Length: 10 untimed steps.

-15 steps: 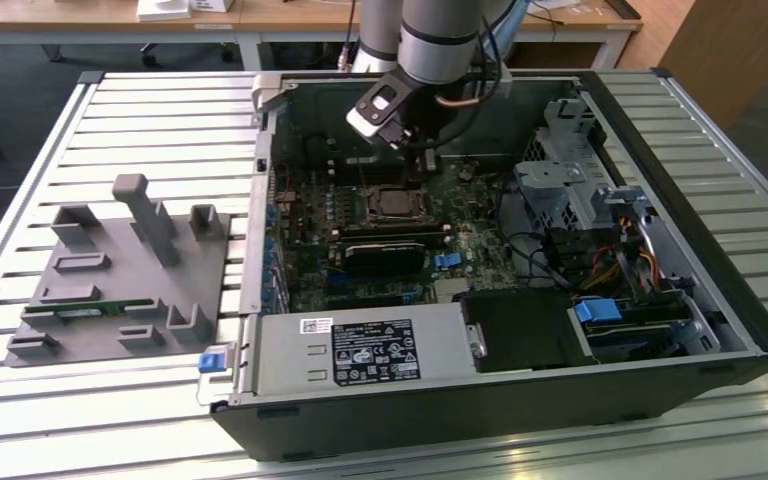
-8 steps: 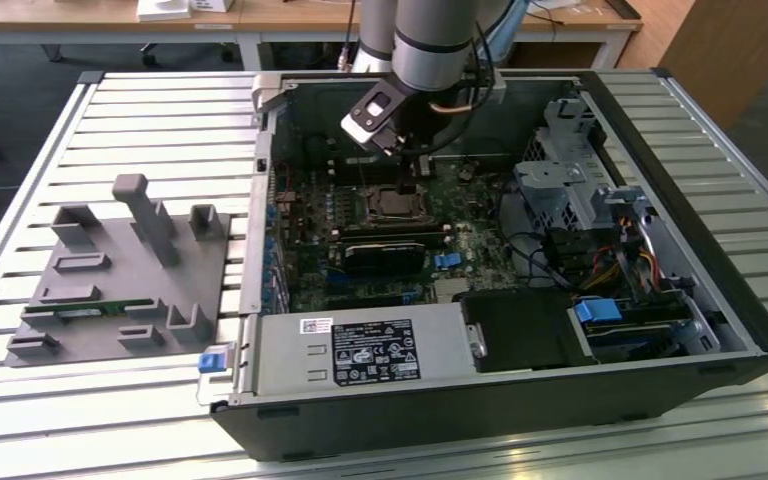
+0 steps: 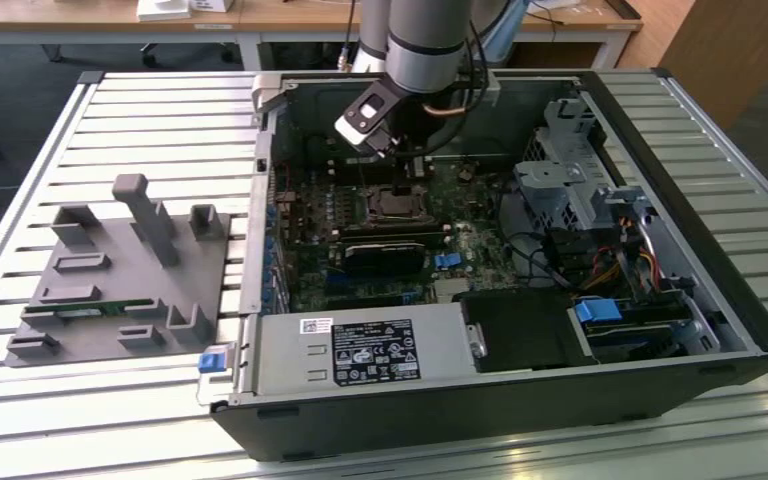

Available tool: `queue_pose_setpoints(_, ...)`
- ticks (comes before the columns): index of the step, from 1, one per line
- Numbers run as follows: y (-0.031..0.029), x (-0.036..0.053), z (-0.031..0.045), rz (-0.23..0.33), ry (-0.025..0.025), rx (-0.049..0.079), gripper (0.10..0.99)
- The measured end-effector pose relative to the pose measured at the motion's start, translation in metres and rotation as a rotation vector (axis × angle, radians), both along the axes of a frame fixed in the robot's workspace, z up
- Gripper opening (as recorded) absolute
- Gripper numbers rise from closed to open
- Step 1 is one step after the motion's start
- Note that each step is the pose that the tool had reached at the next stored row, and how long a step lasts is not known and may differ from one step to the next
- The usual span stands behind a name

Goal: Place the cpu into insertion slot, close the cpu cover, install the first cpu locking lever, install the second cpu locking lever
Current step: 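Close the cpu cover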

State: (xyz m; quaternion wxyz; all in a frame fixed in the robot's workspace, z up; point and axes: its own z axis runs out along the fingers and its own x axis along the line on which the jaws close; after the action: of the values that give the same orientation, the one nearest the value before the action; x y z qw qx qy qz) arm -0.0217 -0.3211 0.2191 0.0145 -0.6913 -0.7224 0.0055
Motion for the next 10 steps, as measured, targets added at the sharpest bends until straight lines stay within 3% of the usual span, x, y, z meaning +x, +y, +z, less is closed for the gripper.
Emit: queue_pose_setpoints(10,-0.0014,-0.0200,-0.0053,0.000,0.0000,0.000,0.106)
